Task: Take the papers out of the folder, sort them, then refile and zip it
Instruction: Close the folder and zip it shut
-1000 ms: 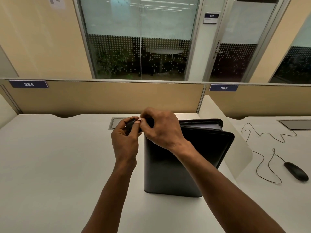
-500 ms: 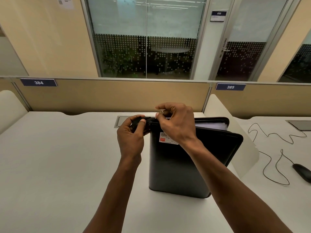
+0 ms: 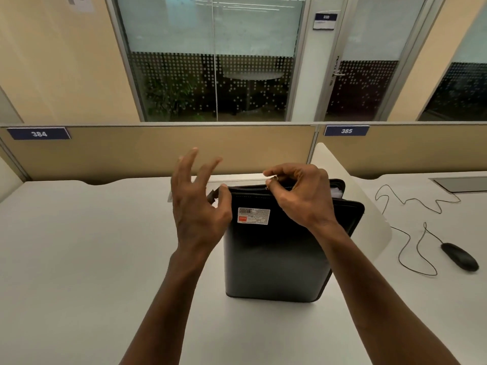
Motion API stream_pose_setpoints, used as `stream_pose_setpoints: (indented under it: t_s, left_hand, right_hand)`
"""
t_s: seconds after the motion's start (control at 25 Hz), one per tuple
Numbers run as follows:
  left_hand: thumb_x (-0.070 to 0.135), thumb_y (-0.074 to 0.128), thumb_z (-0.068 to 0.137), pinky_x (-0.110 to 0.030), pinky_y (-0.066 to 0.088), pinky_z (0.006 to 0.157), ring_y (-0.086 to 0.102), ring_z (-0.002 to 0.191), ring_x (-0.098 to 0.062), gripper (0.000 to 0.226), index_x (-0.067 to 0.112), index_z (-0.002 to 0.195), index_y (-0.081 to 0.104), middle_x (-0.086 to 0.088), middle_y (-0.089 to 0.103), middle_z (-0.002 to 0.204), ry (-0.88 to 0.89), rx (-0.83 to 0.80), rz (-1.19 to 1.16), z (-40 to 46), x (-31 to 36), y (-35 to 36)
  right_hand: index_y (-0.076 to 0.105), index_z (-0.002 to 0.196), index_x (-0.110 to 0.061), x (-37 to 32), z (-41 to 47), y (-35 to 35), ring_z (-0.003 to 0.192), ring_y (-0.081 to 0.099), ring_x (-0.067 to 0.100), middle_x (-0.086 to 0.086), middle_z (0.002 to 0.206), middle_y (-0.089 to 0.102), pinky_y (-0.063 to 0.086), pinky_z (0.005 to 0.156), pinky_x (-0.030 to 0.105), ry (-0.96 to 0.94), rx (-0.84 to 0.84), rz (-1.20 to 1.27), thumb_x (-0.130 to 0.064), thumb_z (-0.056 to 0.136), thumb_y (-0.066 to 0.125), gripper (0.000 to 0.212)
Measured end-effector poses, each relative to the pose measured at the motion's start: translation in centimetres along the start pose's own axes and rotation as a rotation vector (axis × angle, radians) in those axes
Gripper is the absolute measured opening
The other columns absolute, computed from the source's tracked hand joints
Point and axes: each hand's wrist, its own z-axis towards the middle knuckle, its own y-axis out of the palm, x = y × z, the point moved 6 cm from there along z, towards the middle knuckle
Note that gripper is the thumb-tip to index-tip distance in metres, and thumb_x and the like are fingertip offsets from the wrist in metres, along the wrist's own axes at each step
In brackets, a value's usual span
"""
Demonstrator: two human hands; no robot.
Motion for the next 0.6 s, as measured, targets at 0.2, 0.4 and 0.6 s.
stream_pose_setpoints:
  t_s: [0.2, 0.4, 0.6]
  left_hand:
    - [0.033, 0.077, 0.085, -0.037, 0.049, 0.101, 0.057, 0.123, -0.019, 0.055, 0.024, 0.137, 0.059, 0.002, 0.062, 0.136, 0.323, -0.432, 0.071, -0.4, 4.4, 5.1]
    - [0.021, 0.076, 0.085, -0.031, 0.048, 0.087, 0.065, 0.099, -0.021, 0.033, 0.014, 0.117, 0.074, -0.001, 0.074, 0.114, 0.421, -0.278, 0.047, -0.8, 3.7, 5.7]
    - [0.018, 0.076, 0.086, -0.032, 0.046, 0.088, 0.066, 0.098, -0.021, 0.026, 0.015, 0.112, 0.076, -0.001, 0.074, 0.111, 0.388, -0.211, 0.113, -1.2, 3.2, 5.8]
  right_hand:
    - [0.078, 0.104, -0.023, -0.3, 0.0, -0.6, 0.078, 0.070, 0.004, -0.009, 0.088, 0.076, 0.061, 0.074, 0.024, -0.038, -0.032, -0.031, -0.015, 0.086, 0.071, 0.021]
    - [0.078, 0.105, -0.024, 0.7, -0.1, -2.5, 0.072, 0.068, 0.007, -0.007, 0.084, 0.075, 0.061, 0.076, 0.026, -0.004, 0.055, -0.164, -0.022, 0.085, 0.075, 0.020]
    - [0.079, 0.101, -0.021, 5.1, -0.4, -6.1, 0.081, 0.071, 0.005, -0.006, 0.091, 0.077, 0.062, 0.082, 0.030, 0.101, 0.128, -0.109, -0.021, 0.087, 0.078, 0.015]
